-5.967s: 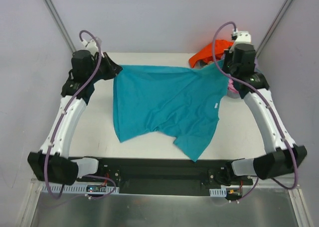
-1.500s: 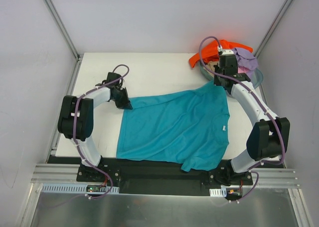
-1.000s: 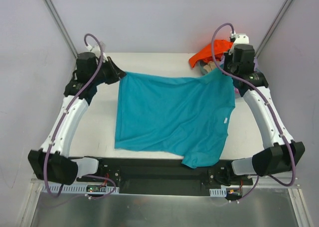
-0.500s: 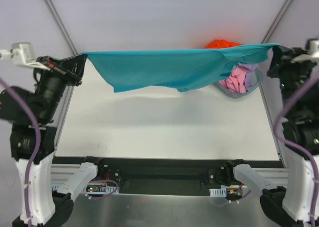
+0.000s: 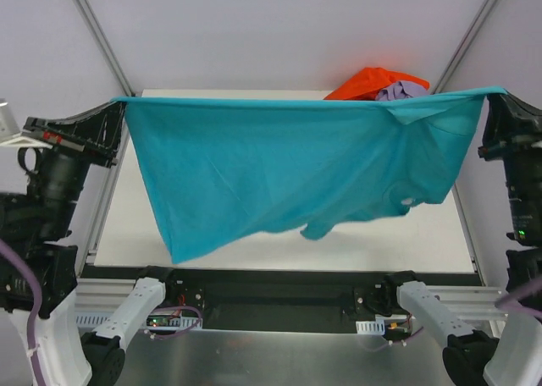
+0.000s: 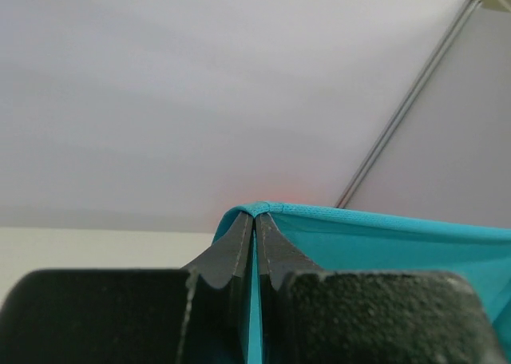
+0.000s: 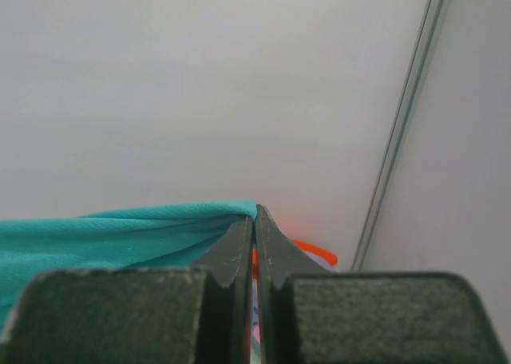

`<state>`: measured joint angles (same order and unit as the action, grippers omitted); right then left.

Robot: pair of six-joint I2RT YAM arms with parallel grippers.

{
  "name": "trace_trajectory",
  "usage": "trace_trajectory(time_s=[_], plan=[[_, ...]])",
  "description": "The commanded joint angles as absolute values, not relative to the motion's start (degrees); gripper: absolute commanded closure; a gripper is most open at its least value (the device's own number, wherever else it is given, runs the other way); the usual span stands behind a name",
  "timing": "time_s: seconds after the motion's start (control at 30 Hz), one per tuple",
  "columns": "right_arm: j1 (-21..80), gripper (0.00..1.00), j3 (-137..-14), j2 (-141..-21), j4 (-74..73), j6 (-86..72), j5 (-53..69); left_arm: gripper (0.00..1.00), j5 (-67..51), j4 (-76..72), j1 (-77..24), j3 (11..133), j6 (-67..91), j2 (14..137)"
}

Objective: Fold and stack the t-shirts
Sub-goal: Flatten out the tshirt, then fold the flattened tshirt in 1/3 of the way

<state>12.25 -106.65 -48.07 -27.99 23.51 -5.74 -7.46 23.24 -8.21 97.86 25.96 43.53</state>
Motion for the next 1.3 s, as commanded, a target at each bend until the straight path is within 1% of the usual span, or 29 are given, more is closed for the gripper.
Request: trace_trajectory(time_s=[0.0, 0.1, 0.13, 0.23, 0.27, 0.33, 0.37, 0.4, 0.43, 0.47, 0.5, 0.6, 0.7, 0.83, 1.0, 1.27], plan=[[12.0, 0.99, -101.5, -55.1, -24.1, 26.5, -12.1, 1.00, -2.4, 22.9, -7.9, 94.1, 23.9, 52.6], [12.0, 0.99, -96.6, -60.5, -19.4, 27.9, -16.3, 1.00, 2.4, 22.1, -7.8, 88.3, 23.6, 58.1], [12.0, 0.99, -93.6, -63.9, -18.4, 28.2, -18.1, 1.00, 3.7, 21.4, -7.8, 84.8, 23.6, 59.7], [11.6, 0.99, -89.1, -69.3, -15.2, 27.5, -17.2, 1.00, 4.9, 17.8, -7.2, 79.2, 23.2, 67.0], [11.4, 0.99, -88.4, -72.7, -14.4, 26.9, -16.4, 1.00, 4.8, 17.1, -6.9, 78.3, 23.6, 69.1], [11.3, 0.99, -87.4, -77.3, -13.4, 24.3, -14.9, 1.00, 3.6, 14.7, -6.0, 76.7, 22.7, 76.5], [11.3, 0.99, -87.0, -82.3, -13.4, 23.0, -13.6, 1.00, 3.2, 14.3, -5.5, 76.6, 22.4, 79.2], [11.3, 0.99, -87.0, -84.9, -13.1, 22.2, -13.0, 1.00, 2.1, 13.8, -4.8, 76.6, 22.2, 85.1], [11.3, 0.99, -87.2, -87.3, -13.1, 20.5, -12.6, 1.00, 0.6, 13.1, -3.6, 77.2, 22.6, 88.0], [11.3, 0.99, -88.3, -92.9, -13.1, 19.6, -12.2, 1.00, 0.1, 12.8, -2.9, 77.8, 22.2, 91.1], [11.3, 0.99, -89.0, -95.3, -13.3, 19.2, -12.0, 1.00, -1.8, 12.7, -2.3, 78.7, 22.0, 96.8], [11.2, 0.99, -93.6, -104.3, -14.8, 17.1, -11.3, 1.00, -6.4, 12.6, -0.4, 83.4, 22.8, 106.9], [11.2, 0.99, -96.5, -108.5, -16.3, 15.9, -10.4, 1.00, -12.8, 12.4, 1.8, 87.4, 24.0, 113.3], [11.2, 0.99, -96.4, -109.1, -16.7, 15.3, -9.4, 1.00, -13.2, 12.1, 1.9, 88.7, 23.6, 115.4], [11.1, 0.99, -93.1, -106.3, -18.2, 13.4, -8.4, 1.00, -12.4, 11.9, 1.8, 86.0, 23.6, 112.4], [11.5, 0.99, -81.7, -95.6, -27.2, 4.2, -3.9, 1.00, -10.8, 11.5, 1.9, 74.7, 24.7, 103.5]])
